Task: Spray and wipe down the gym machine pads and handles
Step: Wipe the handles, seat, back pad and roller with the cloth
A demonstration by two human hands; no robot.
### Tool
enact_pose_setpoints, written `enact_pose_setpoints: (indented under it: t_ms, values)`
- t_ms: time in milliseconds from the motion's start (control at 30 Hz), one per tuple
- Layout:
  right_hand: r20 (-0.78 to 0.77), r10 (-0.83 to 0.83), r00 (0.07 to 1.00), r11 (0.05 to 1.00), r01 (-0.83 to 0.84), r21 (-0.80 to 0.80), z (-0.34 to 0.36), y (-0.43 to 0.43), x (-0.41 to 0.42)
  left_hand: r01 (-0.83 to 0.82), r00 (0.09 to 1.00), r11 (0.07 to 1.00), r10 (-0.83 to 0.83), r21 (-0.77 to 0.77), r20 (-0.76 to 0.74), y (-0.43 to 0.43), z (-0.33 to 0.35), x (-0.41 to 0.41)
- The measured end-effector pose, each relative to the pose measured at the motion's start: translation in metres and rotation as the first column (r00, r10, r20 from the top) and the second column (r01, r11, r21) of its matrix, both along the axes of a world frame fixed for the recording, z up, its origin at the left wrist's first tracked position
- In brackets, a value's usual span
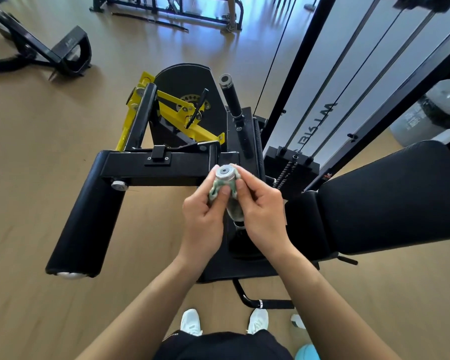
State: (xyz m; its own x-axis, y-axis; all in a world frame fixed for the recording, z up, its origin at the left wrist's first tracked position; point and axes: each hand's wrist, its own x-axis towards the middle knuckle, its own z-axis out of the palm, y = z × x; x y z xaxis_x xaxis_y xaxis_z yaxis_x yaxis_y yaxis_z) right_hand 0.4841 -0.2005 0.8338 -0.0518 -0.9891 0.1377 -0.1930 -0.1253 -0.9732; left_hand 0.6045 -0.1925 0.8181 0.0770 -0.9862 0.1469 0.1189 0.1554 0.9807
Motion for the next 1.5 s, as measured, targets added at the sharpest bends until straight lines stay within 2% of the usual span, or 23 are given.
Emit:
enact_pose_setpoints:
  t_ms: [167,267,400,667,767,933,1033,1133,1333,1500]
  values:
    - [-0.035,0.02,0.999,1.0,-0.02,0.004,-0.009,0.004,-0.007,0.002,1.0,1.0,-0.002,-0.006,0.021,0.004,-0.018,-0.005]
    - [-0.079,0.0,0.997,0.997,0.006,0.082,-0.029,0.02,-0.019,0.078,0.997,0.995,-0.08,0.067,0.02,0.018,-0.039,-0.014]
    - [-0.065,-0.021,0.998,0.986,0.031,0.163,-0.037,0.027,-0.024,0.123,0.992,0.981,-0.124,0.151,-0.001,0.026,-0.05,-0.019]
    - [0.016,0.04,0.999,0.999,-0.041,0.015,-0.002,0.002,-0.003,-0.035,0.999,0.999,0.036,0.026,-0.031,0.004,0.003,-0.002]
    - [-0.011,0.043,0.999,0.999,-0.043,0.031,-0.007,0.005,-0.007,-0.063,0.998,0.998,0.064,0.02,-0.025,0.003,-0.004,-0.006]
    - [-0.067,0.021,0.998,0.989,-0.01,0.149,-0.041,0.027,-0.028,0.051,0.998,0.989,-0.046,0.139,-0.04,0.026,-0.042,-0.021]
    - [-0.06,0.0,0.998,0.988,0.01,0.155,-0.045,0.028,-0.031,0.046,0.999,0.981,-0.041,0.19,-0.033,0.03,-0.046,-0.023]
    - [-0.022,-0.007,1.0,0.993,0.009,0.115,-0.036,0.024,-0.027,-0.012,1.0,0.985,0.017,0.17,-0.027,0.024,-0.035,-0.021]
    - [0.047,0.128,0.991,0.992,-0.127,-0.025,-0.004,-0.009,-0.012,-0.275,0.961,0.957,0.272,0.094,0.042,0.004,-0.002,-0.02]
    - [0.054,0.199,0.978,0.98,-0.199,-0.005,-0.018,-0.007,-0.028,-0.298,0.942,0.951,0.278,0.084,0.187,0.014,0.0,-0.031]
